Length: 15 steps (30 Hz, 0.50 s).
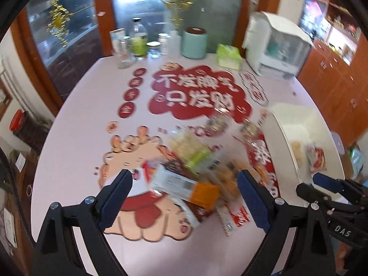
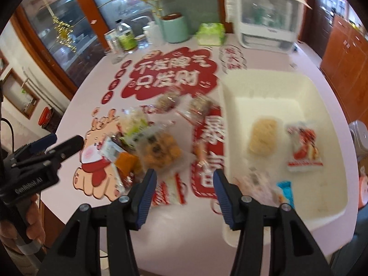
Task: Organize snacks
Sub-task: 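Move both tools back to the snack pile, then grasp the grey-and-orange bar with left tool while right tool grasps yellow-labelled pastry pack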
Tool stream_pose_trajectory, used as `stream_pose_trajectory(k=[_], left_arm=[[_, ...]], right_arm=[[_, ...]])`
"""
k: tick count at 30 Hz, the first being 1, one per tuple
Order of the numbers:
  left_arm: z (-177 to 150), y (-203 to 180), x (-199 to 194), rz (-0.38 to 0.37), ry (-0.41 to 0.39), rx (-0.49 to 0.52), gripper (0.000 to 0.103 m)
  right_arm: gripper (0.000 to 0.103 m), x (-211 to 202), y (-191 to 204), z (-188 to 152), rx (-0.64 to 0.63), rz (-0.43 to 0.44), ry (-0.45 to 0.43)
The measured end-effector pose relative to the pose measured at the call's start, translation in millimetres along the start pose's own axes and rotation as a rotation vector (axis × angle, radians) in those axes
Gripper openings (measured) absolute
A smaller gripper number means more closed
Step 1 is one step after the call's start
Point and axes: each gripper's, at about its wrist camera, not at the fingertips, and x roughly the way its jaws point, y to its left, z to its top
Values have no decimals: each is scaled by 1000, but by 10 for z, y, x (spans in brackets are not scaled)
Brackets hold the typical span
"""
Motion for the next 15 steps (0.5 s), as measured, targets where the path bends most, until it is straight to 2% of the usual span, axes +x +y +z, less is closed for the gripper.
stream_pose_trajectory(k=[5,9,15], left_arm=[[87,411,111,2,23,-92,92],[39,620,384,-1,92,-165,92],[-109,698,904,-18,211,-274,92]], right_arm=[[66,215,319,179,-69,14,12],[73,497,463,245,-123,7,59],[78,1063,522,244,-163,-30,175]])
